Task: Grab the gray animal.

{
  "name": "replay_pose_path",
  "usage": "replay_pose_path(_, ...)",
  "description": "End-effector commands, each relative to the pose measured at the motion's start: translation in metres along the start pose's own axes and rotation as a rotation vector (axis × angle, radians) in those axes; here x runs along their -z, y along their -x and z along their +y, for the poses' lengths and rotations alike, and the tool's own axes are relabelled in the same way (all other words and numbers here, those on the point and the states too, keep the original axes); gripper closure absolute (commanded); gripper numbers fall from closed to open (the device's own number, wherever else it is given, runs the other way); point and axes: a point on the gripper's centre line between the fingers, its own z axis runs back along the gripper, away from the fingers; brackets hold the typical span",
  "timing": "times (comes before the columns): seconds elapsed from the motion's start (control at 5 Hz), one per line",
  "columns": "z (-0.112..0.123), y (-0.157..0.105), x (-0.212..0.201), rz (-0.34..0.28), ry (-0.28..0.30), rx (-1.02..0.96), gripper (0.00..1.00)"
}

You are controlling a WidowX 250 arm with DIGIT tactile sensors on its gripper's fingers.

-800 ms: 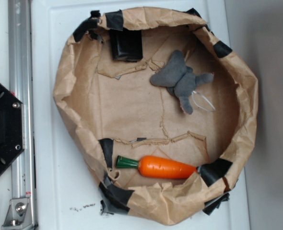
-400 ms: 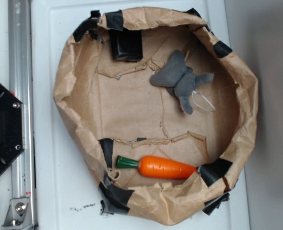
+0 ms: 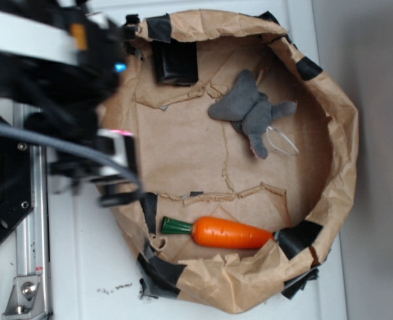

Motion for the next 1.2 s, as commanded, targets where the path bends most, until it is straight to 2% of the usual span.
replay_pose_path(0.0, -0.024, -0.037, 0.084, -0.063, 0.012, 0.309, 0.0)
replay_pose_path(0.4, -0.014, -0.042, 0.141, 0.019, 0.065, 0.556, 0.0)
replay_pose_path(0.6, 0.01, -0.053, 0.15, 0.055, 0.068, 0.553, 0.0)
replay_pose_path(0.8, 0.03, -0.056, 0.139, 0.084, 0.053, 0.511, 0.0)
replay_pose_path(1.0, 0.029, -0.051, 0.122, 0.108, 0.063, 0.494, 0.0)
